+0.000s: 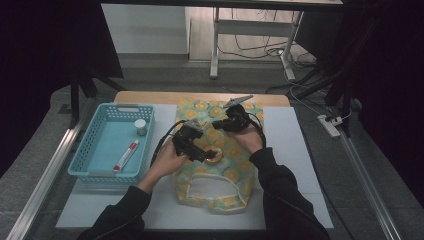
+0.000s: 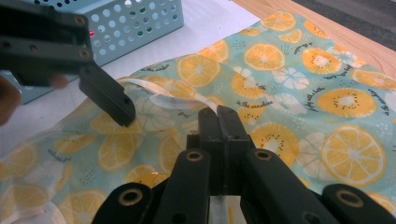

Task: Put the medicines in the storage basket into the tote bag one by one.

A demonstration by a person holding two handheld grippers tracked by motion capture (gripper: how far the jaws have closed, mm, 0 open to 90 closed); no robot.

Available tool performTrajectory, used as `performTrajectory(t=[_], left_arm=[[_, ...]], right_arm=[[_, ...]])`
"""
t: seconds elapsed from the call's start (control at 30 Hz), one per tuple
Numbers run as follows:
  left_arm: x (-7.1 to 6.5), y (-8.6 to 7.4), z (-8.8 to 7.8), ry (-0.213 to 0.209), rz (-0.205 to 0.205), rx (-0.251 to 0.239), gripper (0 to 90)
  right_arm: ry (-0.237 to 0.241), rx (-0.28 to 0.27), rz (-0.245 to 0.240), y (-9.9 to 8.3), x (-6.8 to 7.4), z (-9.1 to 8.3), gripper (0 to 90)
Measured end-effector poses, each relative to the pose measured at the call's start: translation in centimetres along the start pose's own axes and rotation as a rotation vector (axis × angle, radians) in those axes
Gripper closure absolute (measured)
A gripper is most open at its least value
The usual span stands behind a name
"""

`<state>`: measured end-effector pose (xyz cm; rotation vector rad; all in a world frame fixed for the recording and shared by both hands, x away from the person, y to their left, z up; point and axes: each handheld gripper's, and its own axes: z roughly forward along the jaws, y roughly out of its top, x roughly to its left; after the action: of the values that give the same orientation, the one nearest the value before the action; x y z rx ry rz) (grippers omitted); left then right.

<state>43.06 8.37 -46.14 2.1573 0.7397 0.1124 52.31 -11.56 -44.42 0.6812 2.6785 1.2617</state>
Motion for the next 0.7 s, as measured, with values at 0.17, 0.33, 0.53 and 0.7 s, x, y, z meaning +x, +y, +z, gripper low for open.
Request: performTrajectory(t=[0.17, 0.33, 0.53, 0.7], left_arm=[[0.6, -0.1, -1.6, 0.012, -0.001, -0.009, 1.3], [1.4, -0.6, -3.1, -0.004, -0.022, -0.025, 1.2], [2.1, -1.7, -4.1, -0.005, -0.048, -0.027, 0.0], [2.6, -2.4, -5.6, 0.025, -0.05, -0.059, 0.0]], right_arm=[[0.001, 0.0, -0.004, 0.1, 0.1, 0.0, 90.0], [0.001, 0.001, -0.003, 0.1, 0.2, -0.1, 90.0], [0.001, 0.002, -0.007, 0.0, 0.2, -0.1, 90.0], [0.0, 0.004, -0.008, 0.0, 0.3, -0.1, 90.0]])
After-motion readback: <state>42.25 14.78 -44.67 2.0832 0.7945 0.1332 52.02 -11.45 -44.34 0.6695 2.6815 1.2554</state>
